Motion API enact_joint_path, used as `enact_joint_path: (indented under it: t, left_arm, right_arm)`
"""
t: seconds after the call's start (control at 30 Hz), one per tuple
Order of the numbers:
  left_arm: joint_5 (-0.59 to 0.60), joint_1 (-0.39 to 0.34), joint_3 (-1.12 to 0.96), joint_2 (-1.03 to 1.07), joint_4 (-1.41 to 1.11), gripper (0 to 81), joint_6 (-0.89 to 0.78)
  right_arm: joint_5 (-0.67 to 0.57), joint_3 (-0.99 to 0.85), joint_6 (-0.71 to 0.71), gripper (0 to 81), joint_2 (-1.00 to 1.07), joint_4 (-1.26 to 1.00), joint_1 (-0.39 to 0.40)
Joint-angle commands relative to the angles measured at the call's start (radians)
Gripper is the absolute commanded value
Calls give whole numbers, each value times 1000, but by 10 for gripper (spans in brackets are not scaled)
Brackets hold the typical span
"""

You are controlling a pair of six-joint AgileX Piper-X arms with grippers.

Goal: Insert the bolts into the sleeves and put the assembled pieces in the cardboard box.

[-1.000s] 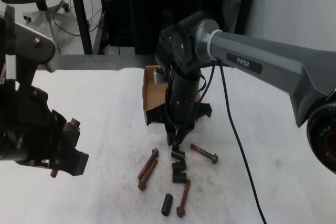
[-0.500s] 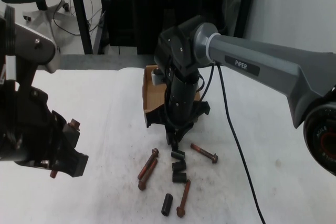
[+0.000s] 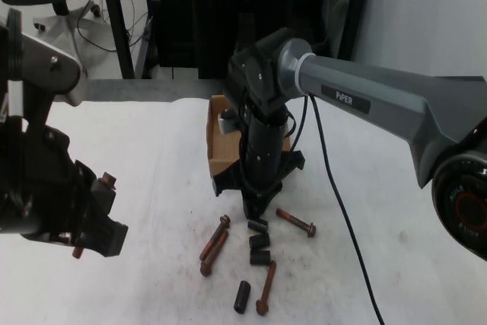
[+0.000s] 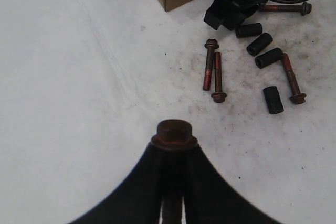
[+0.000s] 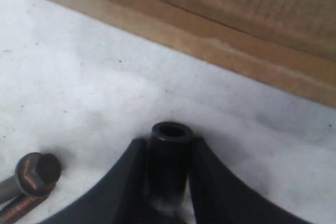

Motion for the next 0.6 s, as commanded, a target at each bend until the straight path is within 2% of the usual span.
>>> enact_joint_path:
  t: [0.0, 0.07, 0.13, 0.27, 0.4, 0.57]
  left_arm:
    - [3, -2, -1, -9, -3, 0, 1]
    - [1, -2, -1, -9, -3, 0, 1]
    - [-1, -2, -1, -9, -3, 0, 1]
    - [-1, -2, -1, -9, -3, 0, 1]
    - [-1, -2, -1, -9, -3, 0, 1]
    - [-1, -2, -1, -13, -12, 0, 1]
  right_arm:
    - [-3, 5, -8, 272, 21, 59, 2]
    - [2, 5, -8, 272, 21, 61, 2]
    - [2, 5, -8, 235, 21, 51, 2]
    - [-3, 5, -37, 10, 21, 46, 2]
    - [-9, -3, -96, 8, 17, 49, 2]
    - [-128, -22, -112, 8, -52, 8, -14]
